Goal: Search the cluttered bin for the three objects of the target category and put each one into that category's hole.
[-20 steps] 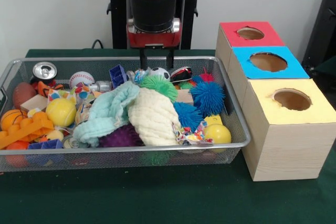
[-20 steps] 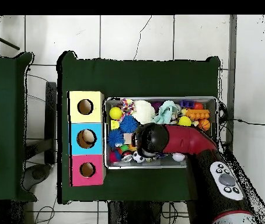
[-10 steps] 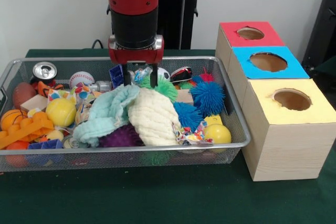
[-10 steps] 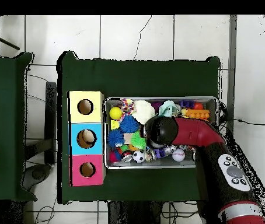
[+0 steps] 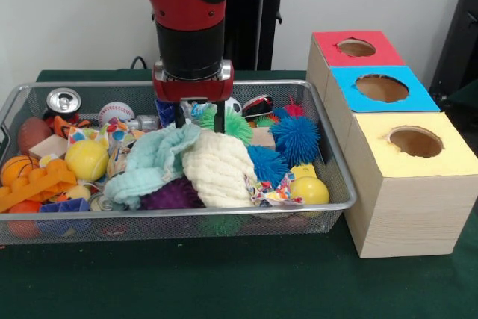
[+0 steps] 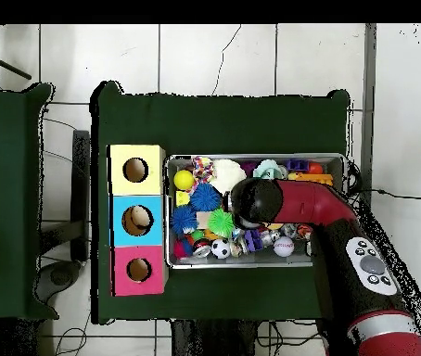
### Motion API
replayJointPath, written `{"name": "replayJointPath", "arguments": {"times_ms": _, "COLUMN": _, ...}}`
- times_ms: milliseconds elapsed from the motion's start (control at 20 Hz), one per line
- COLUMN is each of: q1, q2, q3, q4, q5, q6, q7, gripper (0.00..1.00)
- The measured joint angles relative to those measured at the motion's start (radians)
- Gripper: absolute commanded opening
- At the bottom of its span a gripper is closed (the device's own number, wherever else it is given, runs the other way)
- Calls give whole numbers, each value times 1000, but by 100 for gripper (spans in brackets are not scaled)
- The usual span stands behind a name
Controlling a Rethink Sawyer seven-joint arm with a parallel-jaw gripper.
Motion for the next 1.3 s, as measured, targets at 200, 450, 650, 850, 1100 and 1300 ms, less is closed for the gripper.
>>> {"name": "replayJointPath", "arguments": {"times_ms": 200, "q1": -3, "q2": -25, "q3": 1, "q4": 22, "q5": -9, "q6": 0, "q7": 0, "gripper": 100}}
{"name": "replayJointPath", "arguments": {"times_ms": 450, "q1": -15, "q2": -97, "q3": 1, "q4": 81, "q5": -10, "q6": 0, "q7": 0, "gripper": 100}}
{"name": "replayJointPath", "arguments": {"times_ms": 650, "q1": -29, "q2": -171, "q3": 1, "q4": 134, "q5": -10, "q6": 1, "q7": 0, "gripper": 100}}
{"name": "replayJointPath", "arguments": {"times_ms": 850, "q1": -42, "q2": -231, "q3": 1, "q4": 167, "q5": -10, "q6": 15, "q7": 0, "gripper": 100}}
{"name": "replayJointPath", "arguments": {"times_ms": 1100, "q1": -63, "q2": -290, "q3": 1, "q4": 195, "q5": -10, "q6": 39, "q7": 0, "gripper": 100}}
{"name": "replayJointPath", "arguments": {"times_ms": 1300, "q1": -78, "q2": -309, "q3": 2, "q4": 206, "q5": -10, "q6": 40, "q7": 0, "gripper": 100}}
